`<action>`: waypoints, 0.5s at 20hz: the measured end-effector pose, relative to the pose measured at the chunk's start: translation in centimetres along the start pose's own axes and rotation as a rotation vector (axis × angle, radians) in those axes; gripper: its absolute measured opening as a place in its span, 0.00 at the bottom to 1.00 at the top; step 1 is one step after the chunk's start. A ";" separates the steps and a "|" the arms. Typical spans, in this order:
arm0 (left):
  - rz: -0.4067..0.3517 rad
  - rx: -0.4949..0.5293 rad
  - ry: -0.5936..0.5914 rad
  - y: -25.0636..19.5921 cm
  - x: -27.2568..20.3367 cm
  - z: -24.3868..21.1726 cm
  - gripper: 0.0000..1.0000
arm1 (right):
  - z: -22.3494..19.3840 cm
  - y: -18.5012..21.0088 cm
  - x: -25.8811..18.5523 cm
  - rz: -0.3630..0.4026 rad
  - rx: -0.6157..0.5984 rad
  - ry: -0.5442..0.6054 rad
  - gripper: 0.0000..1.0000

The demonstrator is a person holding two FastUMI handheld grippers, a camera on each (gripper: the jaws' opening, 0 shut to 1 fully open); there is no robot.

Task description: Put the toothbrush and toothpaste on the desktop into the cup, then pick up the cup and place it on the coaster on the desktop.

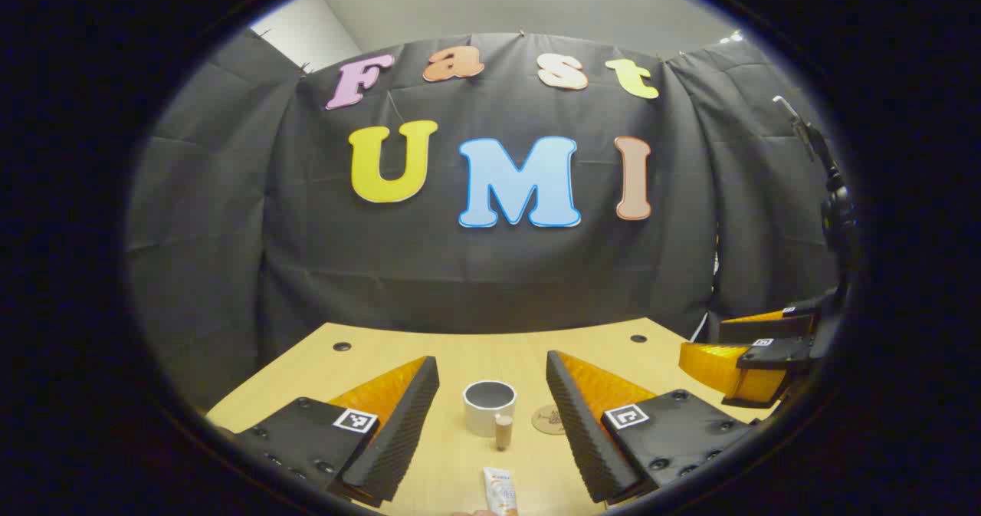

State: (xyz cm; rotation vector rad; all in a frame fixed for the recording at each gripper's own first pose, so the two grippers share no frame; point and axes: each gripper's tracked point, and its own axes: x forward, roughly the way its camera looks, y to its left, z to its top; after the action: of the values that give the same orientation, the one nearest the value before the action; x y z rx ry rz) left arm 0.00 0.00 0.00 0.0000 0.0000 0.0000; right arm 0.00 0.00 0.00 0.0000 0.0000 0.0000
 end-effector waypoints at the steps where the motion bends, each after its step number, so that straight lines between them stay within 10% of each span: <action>1: -0.010 -0.002 0.000 0.0 0.3 0.1 0.92 | 0.2 0.1 0.1 -0.007 -0.003 -0.006 0.87; 10: -0.027 -0.021 0.051 1.9 1.8 -1.3 0.92 | -1.4 0.6 0.9 -0.036 0.048 0.081 0.86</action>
State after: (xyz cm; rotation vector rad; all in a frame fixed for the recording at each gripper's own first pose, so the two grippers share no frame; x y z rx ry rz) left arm 1.77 1.87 -1.34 -0.0207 0.0514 -0.0269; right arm 0.92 0.59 -1.39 0.0480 0.0808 -0.0362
